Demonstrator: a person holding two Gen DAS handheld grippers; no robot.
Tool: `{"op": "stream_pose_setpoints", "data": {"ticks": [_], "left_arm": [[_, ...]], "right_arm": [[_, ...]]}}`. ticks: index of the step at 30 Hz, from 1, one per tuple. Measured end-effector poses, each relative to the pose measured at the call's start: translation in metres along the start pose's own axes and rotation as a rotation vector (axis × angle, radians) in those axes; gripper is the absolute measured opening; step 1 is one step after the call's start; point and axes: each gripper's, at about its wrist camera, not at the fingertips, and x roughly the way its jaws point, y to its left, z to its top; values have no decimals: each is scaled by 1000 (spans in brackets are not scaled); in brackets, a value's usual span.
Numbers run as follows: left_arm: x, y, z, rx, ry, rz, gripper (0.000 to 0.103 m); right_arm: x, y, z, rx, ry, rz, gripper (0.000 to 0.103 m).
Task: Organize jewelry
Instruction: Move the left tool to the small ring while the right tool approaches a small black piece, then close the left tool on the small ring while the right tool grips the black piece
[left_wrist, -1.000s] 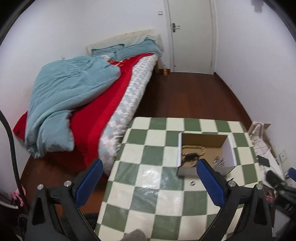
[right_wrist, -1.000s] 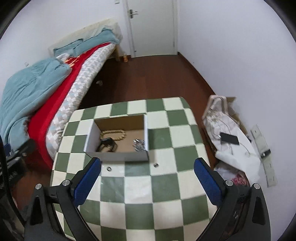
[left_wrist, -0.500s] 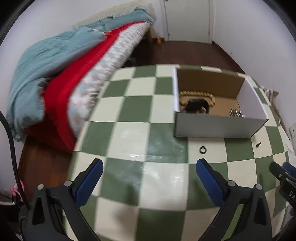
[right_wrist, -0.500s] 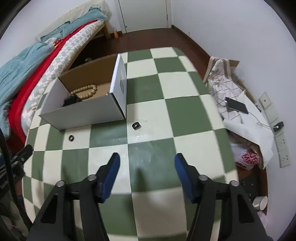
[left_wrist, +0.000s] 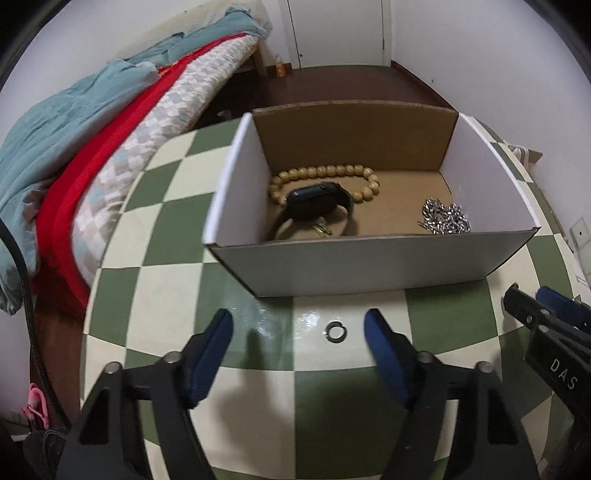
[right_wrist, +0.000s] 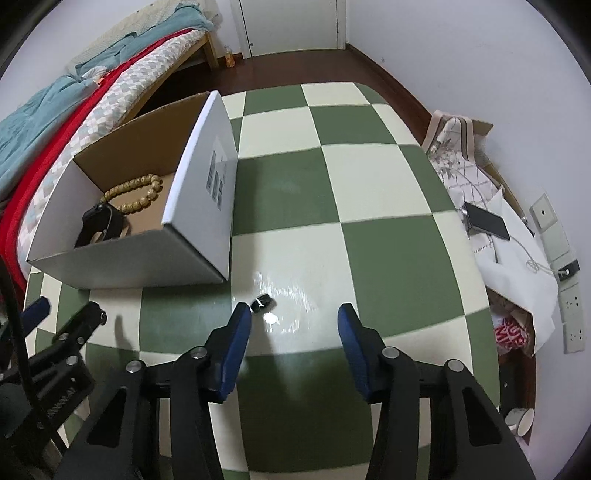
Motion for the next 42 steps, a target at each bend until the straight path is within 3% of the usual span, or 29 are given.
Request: {"op": "stream_pose_setpoints", "data": {"ticks": [1, 4, 15, 18, 20, 25, 37, 39, 41, 42], "left_arm": [[1, -1, 0, 1, 5, -1, 49], [7, -3, 0, 5, 22, -11, 37], [5, -10, -5, 9, 17, -35, 18], [5, -11, -6, 14, 13, -40, 10], [5, -11, -6, 16, 13, -39, 10], [4, -7, -8, 15, 23, -47, 10], [-20, 13, -29, -30, 44, -85, 10], [-21, 16, -27, -38, 40, -79, 10], [-22, 20, -24, -50, 33, -77, 10], [-22, 21, -22, -53, 28, -72, 10]], "right_arm": [[1, 0, 2, -1, -3, 2, 47], [2, 2, 4, -5, -8, 7, 46], [1, 10, 3, -23, -21, -6, 38], [2, 11, 3, -25, -27, -18, 28], [1, 11, 2, -29, -30, -27, 10], [0, 6, -1, -5, -24, 14, 2], [-19, -20, -24, 114, -3, 152, 2], [-16, -21, -17, 111, -7, 130, 8], [-14, -18, -9, 92, -20, 115, 32], [-11, -16, -4, 77, -22, 105, 35]]}}
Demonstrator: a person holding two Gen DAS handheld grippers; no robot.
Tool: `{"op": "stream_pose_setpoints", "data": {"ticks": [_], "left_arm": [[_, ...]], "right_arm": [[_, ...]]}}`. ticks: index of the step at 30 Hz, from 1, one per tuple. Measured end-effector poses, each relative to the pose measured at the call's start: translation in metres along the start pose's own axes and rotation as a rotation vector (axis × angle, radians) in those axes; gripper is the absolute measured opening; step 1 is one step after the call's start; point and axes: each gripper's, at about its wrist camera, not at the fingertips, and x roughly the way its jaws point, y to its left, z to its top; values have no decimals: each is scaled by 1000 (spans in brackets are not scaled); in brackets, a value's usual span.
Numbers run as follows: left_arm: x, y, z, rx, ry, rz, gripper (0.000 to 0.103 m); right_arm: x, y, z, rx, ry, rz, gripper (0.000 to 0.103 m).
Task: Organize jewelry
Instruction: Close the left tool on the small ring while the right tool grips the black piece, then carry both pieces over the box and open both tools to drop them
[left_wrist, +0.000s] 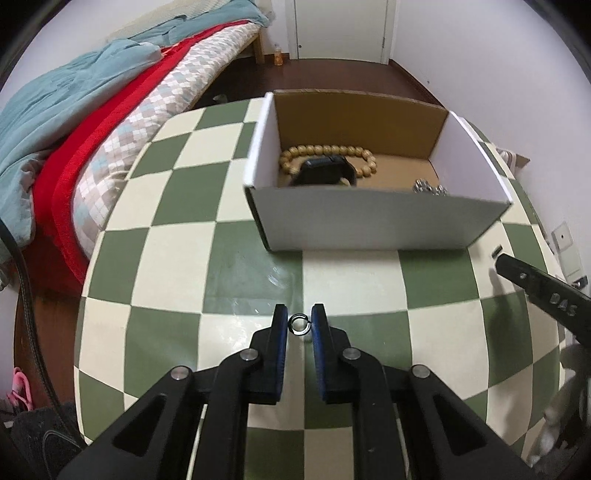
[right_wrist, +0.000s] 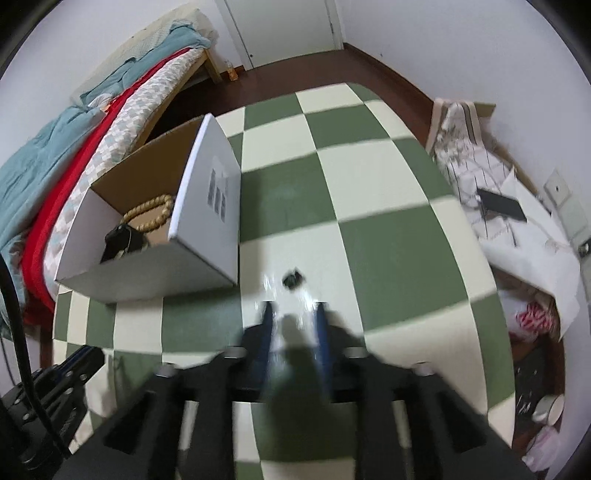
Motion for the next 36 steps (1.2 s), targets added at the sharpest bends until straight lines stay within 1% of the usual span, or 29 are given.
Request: {"op": "stream_pose_setpoints", "data": {"ticks": [3, 4, 9, 10, 11, 12, 14, 19, 23, 27, 32, 36], "left_arm": [[0, 5, 5, -16, -1, -3, 10], [0, 6, 7, -18, -3, -1, 10], [1, 7, 12, -23, -11, -3, 10], [1, 8, 13, -23, -12, -3, 10], [1, 8, 14, -23, -12, -3, 10], [1, 8, 14, -24, -13, -3, 10], [2, 8, 14, -27, -12, -3, 10], [-1, 9, 13, -31, -10, -3, 10], [-7, 9, 12, -26, -15, -7, 10], [-22, 5, 15, -14, -33, -17, 10], [-56, -2, 28, 3, -98, -25, 10], [-77, -3, 41, 11, -143, -29, 10]], "right_arm": [[12, 10, 10, -43, 19, -50, 35], [14, 13, 12, -60, 12, -67, 35], [21, 26, 18, -107, 1, -108, 35], [21, 28, 18, -117, -2, -118, 32], [22, 31, 17, -131, -5, -129, 21], [22, 33, 16, -141, -9, -132, 12], [21, 37, 14, -158, -12, -140, 4], [18, 38, 8, -171, -16, -128, 4], [5, 38, 2, -159, -28, -104, 4], [-19, 42, -5, -148, -53, -71, 4], [-60, 57, -9, -149, -89, -16, 4], [-90, 69, -3, -154, -133, 9, 4]]}}
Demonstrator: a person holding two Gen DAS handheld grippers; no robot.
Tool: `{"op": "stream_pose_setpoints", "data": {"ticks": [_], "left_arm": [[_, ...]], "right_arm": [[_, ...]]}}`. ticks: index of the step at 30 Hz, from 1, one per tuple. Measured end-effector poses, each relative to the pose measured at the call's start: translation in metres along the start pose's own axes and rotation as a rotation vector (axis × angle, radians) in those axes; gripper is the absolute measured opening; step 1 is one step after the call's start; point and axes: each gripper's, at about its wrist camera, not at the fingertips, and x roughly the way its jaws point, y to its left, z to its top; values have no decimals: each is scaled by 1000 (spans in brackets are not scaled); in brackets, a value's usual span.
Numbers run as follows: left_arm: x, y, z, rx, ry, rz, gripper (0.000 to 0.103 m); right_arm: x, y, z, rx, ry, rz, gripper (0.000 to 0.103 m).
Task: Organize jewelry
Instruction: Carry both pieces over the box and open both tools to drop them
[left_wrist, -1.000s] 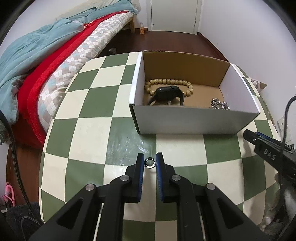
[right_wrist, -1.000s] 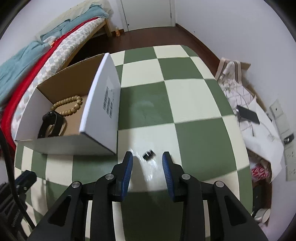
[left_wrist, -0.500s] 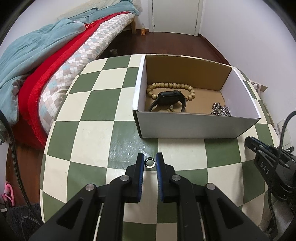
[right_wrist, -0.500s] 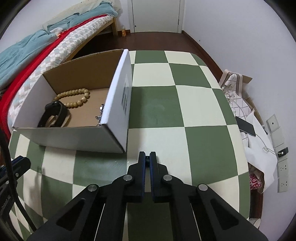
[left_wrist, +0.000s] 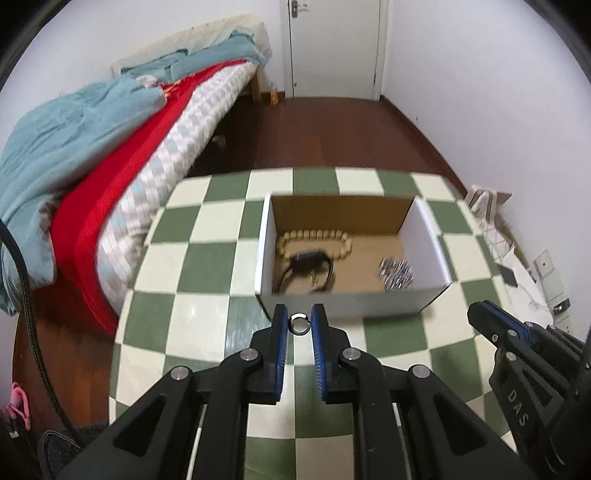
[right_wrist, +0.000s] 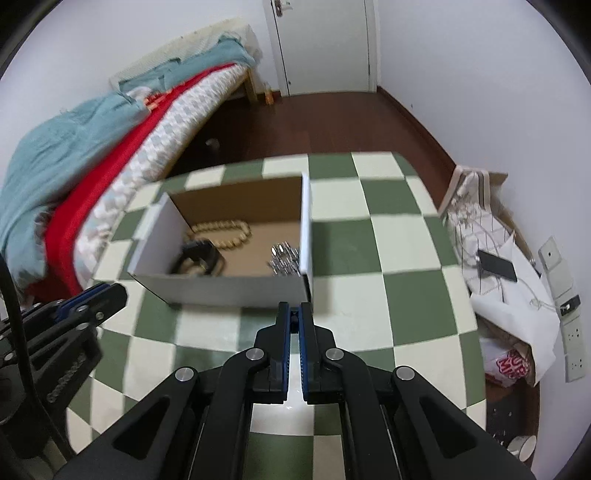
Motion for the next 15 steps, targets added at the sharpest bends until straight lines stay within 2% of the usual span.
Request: {"op": "stream_pose_setpoints", "data": {"ticks": [7, 15], "left_arm": [[-17, 0, 27, 6, -46, -8, 10], [2, 1, 60, 24, -57, 3, 10]], "right_arm": [[-28, 6, 31, -1, -56, 15, 4], [-10, 7, 61, 2, -52, 18, 4]]}}
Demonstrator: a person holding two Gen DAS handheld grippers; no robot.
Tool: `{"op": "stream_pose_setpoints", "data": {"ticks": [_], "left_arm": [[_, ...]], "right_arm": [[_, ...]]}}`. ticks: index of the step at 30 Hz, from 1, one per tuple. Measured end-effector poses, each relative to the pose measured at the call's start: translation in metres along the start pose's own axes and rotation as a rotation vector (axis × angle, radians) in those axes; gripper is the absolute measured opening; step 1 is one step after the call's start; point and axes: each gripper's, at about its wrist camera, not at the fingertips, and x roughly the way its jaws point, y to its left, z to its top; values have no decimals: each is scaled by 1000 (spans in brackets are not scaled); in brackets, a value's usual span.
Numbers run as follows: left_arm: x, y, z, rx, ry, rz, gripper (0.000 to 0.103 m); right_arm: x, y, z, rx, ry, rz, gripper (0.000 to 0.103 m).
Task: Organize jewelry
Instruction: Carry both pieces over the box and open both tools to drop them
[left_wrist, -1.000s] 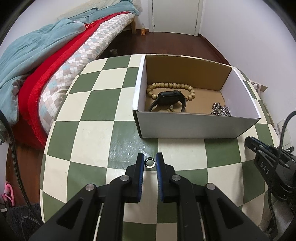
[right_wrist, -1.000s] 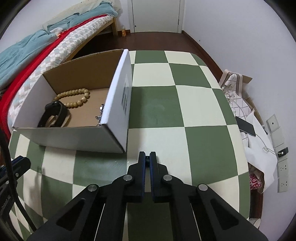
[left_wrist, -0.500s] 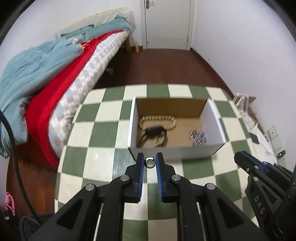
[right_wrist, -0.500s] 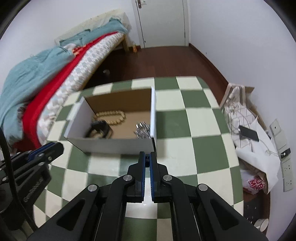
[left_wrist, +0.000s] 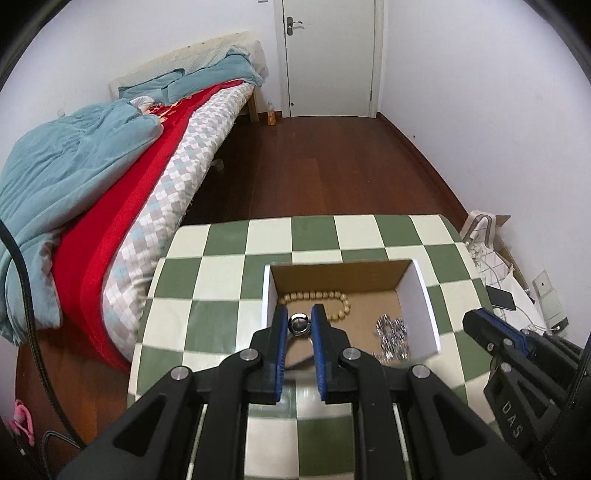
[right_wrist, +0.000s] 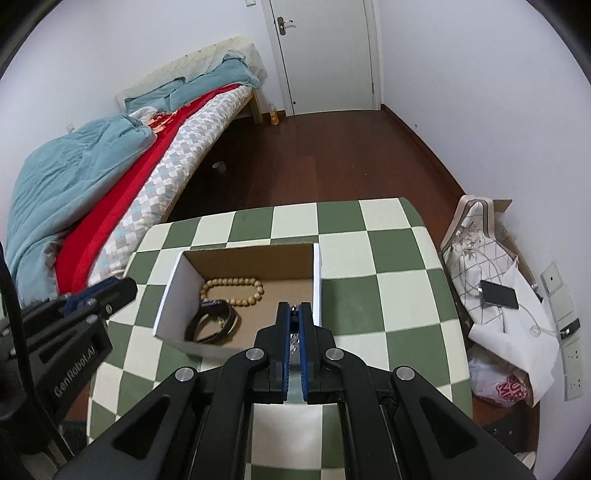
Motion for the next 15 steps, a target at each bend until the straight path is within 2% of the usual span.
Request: {"op": "stream_pose_setpoints", "data": {"ticks": [7, 15], "left_arm": [[34, -1, 21, 8, 32, -13, 10], [51, -4, 24, -1, 62, -41, 11]], "right_arm": [[43, 7, 18, -15, 34, 20, 4], [72, 3, 24, -7, 72, 50, 4]]}}
